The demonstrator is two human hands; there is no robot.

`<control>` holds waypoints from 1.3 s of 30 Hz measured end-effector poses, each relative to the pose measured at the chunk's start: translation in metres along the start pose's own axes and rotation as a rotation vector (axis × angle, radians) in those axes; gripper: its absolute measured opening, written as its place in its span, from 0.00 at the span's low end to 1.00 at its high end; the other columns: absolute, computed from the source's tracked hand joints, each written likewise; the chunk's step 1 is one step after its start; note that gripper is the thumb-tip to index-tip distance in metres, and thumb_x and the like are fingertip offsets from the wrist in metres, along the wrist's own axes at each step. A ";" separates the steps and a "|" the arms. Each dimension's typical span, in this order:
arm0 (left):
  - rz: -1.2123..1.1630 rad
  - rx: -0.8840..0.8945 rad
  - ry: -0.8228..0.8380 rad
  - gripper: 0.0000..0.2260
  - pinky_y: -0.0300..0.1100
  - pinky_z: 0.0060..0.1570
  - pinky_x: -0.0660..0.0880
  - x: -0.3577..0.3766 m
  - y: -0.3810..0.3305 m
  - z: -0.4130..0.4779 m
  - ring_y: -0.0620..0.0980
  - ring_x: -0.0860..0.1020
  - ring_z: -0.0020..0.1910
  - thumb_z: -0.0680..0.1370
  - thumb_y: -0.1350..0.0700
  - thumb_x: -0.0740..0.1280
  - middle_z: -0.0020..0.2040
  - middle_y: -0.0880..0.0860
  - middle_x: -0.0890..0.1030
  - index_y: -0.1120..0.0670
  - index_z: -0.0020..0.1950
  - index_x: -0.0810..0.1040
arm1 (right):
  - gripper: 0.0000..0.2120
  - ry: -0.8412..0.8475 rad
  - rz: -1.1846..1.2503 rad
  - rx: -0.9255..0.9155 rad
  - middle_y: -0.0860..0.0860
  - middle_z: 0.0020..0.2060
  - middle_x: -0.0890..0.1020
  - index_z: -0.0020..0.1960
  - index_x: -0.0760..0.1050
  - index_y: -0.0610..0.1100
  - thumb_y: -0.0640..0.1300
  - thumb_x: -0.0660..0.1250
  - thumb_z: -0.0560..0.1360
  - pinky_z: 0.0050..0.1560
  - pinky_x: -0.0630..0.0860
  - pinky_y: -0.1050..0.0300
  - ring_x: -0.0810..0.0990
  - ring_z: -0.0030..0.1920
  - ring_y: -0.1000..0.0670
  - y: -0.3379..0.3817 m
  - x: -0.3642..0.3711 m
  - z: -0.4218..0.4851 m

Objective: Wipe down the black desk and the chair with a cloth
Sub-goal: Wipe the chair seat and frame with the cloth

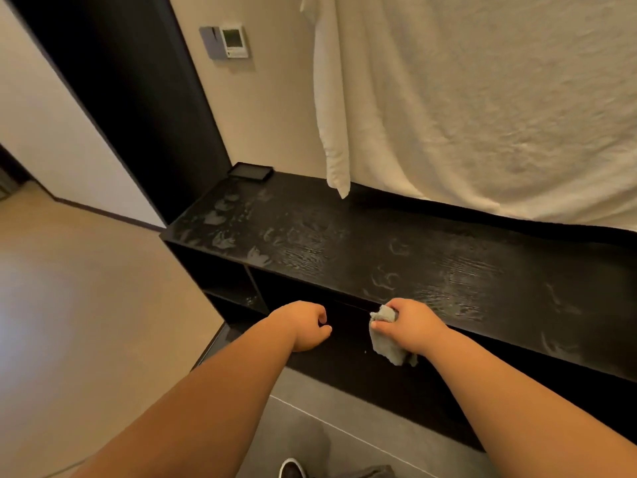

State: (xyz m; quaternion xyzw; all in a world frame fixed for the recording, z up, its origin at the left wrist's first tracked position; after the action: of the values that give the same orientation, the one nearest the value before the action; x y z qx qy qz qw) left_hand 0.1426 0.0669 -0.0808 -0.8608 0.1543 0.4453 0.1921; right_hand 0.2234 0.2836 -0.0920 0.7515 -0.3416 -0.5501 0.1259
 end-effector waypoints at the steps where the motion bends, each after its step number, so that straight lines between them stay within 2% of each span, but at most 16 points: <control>1: -0.018 -0.018 -0.017 0.18 0.51 0.61 0.78 -0.002 0.012 -0.004 0.52 0.80 0.59 0.82 0.40 0.64 0.61 0.49 0.81 0.47 0.68 0.77 | 0.14 0.020 -0.018 -0.024 0.56 0.47 0.81 0.54 0.77 0.55 0.62 0.71 0.74 0.51 0.79 0.53 0.79 0.48 0.55 0.012 0.006 0.005; 6: -0.098 -0.096 -0.087 0.15 0.50 0.58 0.78 -0.010 0.079 -0.025 0.50 0.79 0.55 0.81 0.40 0.64 0.56 0.48 0.82 0.46 0.62 0.79 | 0.15 0.071 -0.084 -0.122 0.57 0.47 0.81 0.55 0.76 0.57 0.63 0.72 0.73 0.49 0.78 0.55 0.78 0.47 0.57 0.081 0.034 0.036; 13: -0.189 -0.187 -0.127 0.15 0.51 0.60 0.78 -0.028 0.181 -0.029 0.52 0.80 0.56 0.82 0.42 0.64 0.57 0.50 0.82 0.49 0.62 0.80 | 0.16 0.124 -0.133 -0.214 0.58 0.46 0.81 0.54 0.76 0.58 0.64 0.72 0.71 0.45 0.78 0.57 0.79 0.46 0.57 0.182 0.080 0.084; 21: -0.229 -0.194 -0.228 0.15 0.50 0.59 0.79 -0.099 0.311 -0.012 0.52 0.80 0.56 0.81 0.42 0.65 0.58 0.50 0.82 0.49 0.63 0.80 | 0.18 0.095 -0.177 -0.269 0.58 0.46 0.81 0.53 0.76 0.59 0.67 0.71 0.68 0.49 0.81 0.52 0.80 0.46 0.56 0.316 0.120 0.165; 26: -0.184 -0.196 -0.227 0.15 0.47 0.56 0.77 -0.141 0.398 -0.006 0.51 0.79 0.54 0.83 0.43 0.63 0.59 0.50 0.81 0.48 0.65 0.78 | 0.17 0.075 -0.164 -0.291 0.59 0.46 0.81 0.53 0.76 0.59 0.66 0.71 0.69 0.48 0.81 0.52 0.79 0.46 0.56 0.387 0.139 0.208; 31: -0.167 -0.221 -0.231 0.16 0.48 0.58 0.78 -0.166 0.460 0.013 0.52 0.80 0.55 0.84 0.43 0.62 0.59 0.51 0.82 0.49 0.66 0.78 | 0.17 0.073 -0.142 -0.290 0.58 0.47 0.81 0.53 0.76 0.58 0.66 0.71 0.70 0.47 0.79 0.54 0.79 0.47 0.56 0.426 0.157 0.244; 39: -0.195 -0.157 -0.174 0.18 0.50 0.59 0.79 -0.185 0.490 0.073 0.52 0.80 0.57 0.84 0.41 0.62 0.61 0.51 0.81 0.49 0.69 0.76 | 0.16 0.088 -0.183 -0.251 0.58 0.46 0.80 0.54 0.75 0.58 0.64 0.71 0.72 0.39 0.73 0.58 0.78 0.45 0.57 0.447 0.167 0.304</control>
State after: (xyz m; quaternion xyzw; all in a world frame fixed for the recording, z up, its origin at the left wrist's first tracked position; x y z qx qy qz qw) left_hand -0.2259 -0.3116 -0.0612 -0.8423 0.0173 0.5080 0.1793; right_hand -0.1951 -0.0969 -0.0737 0.7812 -0.1943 -0.5643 0.1830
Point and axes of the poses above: each hand's wrist, its own z-axis towards the middle knuckle, its own x-axis out of the palm, y = z × x, the point moved 7 cm from there along z, towards the middle knuckle
